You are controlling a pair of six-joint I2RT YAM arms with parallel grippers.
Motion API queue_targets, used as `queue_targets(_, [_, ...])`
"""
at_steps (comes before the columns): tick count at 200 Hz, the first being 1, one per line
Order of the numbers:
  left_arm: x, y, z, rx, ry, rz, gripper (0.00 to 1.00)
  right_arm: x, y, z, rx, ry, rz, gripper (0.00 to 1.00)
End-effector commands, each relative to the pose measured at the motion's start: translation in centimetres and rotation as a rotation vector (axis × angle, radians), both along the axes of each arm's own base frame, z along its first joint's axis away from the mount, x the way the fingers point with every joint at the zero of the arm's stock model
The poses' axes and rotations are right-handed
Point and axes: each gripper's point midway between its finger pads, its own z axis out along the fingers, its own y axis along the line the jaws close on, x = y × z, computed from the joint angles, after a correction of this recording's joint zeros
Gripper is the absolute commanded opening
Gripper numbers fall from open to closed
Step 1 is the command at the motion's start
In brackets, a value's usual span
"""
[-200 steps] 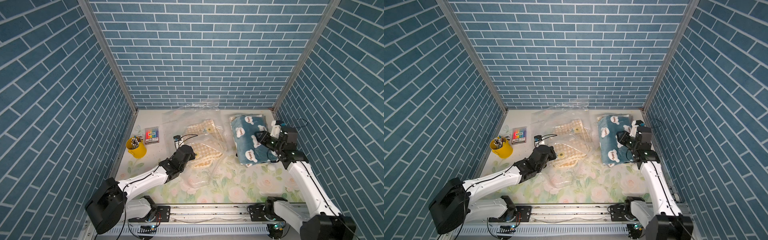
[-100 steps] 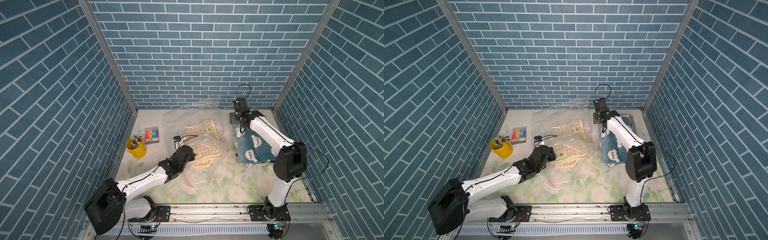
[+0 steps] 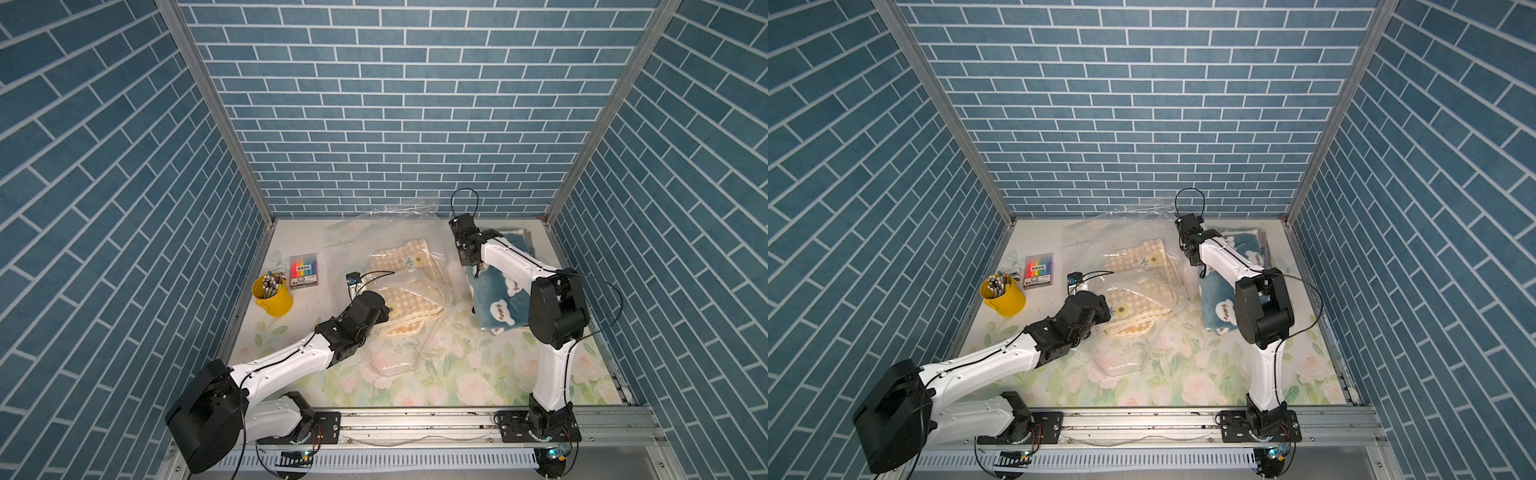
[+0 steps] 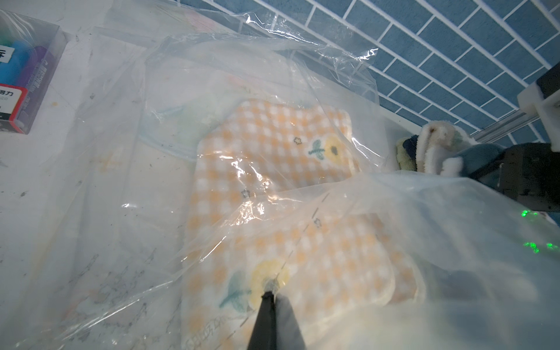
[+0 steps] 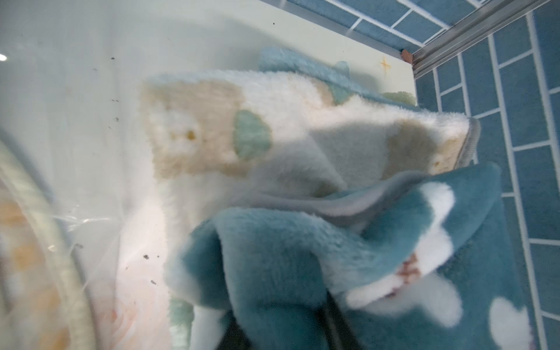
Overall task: Take the blanket out of the vacuum bag
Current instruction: Place the blanket at the center of the board.
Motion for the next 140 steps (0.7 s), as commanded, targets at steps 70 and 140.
queue_targets(70, [0.3,-0.1,0.2,0.006,0.011,0.008,0.00,0.3,-1.6,10.7,0.270,-0.297,0.003,0.00])
queue_targets(140, [0.2,-0.3,0.1,0.004,0.020,0.001,0.00,3.9,0.4,5.8,0.317,-0.169,0.088,0.40])
